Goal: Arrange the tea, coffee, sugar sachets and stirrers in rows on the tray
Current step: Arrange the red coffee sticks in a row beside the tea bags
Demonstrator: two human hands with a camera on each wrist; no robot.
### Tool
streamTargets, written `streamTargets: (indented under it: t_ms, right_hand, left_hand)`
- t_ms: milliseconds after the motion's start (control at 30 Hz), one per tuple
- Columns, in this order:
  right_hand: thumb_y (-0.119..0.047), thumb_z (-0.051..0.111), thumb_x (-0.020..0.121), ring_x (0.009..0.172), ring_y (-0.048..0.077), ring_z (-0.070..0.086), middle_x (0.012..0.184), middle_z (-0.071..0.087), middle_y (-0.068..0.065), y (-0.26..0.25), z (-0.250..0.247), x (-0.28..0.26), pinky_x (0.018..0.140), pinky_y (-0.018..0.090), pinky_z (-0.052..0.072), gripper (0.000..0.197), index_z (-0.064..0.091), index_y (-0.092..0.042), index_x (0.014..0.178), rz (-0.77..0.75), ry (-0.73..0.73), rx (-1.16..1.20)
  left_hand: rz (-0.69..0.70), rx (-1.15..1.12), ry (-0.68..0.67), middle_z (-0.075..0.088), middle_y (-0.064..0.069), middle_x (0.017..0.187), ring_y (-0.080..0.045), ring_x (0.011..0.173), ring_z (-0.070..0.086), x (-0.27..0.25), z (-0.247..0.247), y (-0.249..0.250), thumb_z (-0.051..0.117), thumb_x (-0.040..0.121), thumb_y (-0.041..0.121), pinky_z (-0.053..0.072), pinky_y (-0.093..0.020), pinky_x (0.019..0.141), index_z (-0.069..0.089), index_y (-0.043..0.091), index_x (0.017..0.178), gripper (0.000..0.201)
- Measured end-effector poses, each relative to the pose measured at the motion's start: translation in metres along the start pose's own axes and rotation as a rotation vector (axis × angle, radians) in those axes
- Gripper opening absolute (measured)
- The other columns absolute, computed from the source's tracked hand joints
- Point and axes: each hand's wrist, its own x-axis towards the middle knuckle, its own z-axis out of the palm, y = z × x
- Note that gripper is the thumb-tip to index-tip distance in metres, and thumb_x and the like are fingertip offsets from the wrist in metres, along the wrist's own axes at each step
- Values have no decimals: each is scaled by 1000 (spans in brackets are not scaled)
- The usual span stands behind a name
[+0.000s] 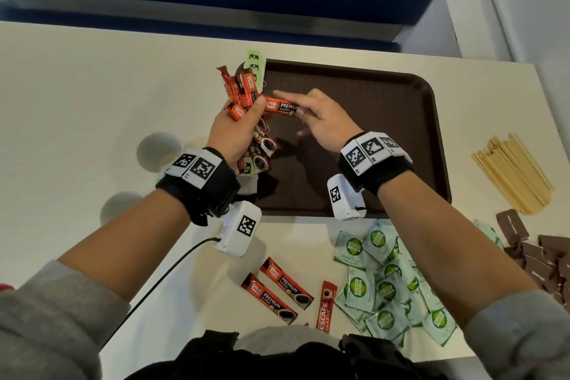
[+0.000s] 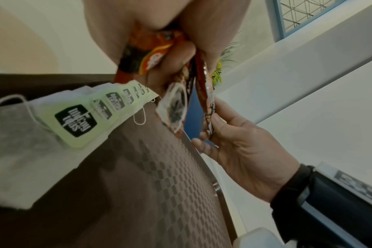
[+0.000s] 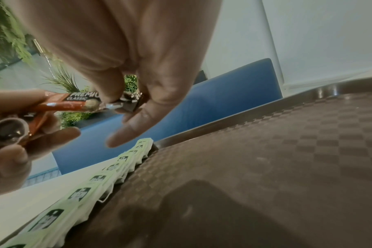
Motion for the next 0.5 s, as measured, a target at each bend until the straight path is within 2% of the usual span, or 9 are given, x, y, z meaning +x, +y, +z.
streamTargets:
  t_ms: [67,167,300,367,433,500]
  right_hand:
    - [-5,42,98,85,10,46,91,37,-2,1,-3,2,74,17,55,44,52,-30,132,-5,10,5]
    - [-8,53,94,74,5,54,89,49,-6,6,-5,5,68,14,53,37,58,-22,128,35,95,68]
    - [-12,72,81,61,2,63,80,62,-3,16,-10,17,64,14,52,21,68,-13,101,142,291,172]
    - [-11,74,79,56,-1,62,74,63,-4,21,-14,25,62,12,51,16,68,-12,93,176,337,186]
    - [-10,72,80,59,2,63,73,64,-3,27,-18,35,66,16,54,12,68,-13,91,210,350,187]
    - [-10,71,82,61,6,63,74,64,-3,32,-22,44,67,16,54,10,68,-13,91,255,367,176]
  left_hand:
    - [9,-1,-7,70,4,95,-13,89,68,3,0,0,67,87,30,53,-33,90,62,22,104,19]
    - [-5,2,25,71,4,89,-15,84,69,8,2,1,69,85,24,54,-39,91,62,22,100,16]
    - [-10,46,68,72,0,89,-19,85,69,17,7,2,68,85,27,54,-42,90,63,20,101,18]
    - [-1,82,87,69,6,83,-15,82,68,21,9,4,65,88,29,53,-38,90,61,23,98,12]
    - [-5,113,114,66,11,77,-7,75,64,26,9,6,62,90,29,52,-32,85,61,21,102,15]
    - [-20,123,126,66,11,78,-7,75,64,31,9,8,60,90,29,53,-30,83,62,19,107,19]
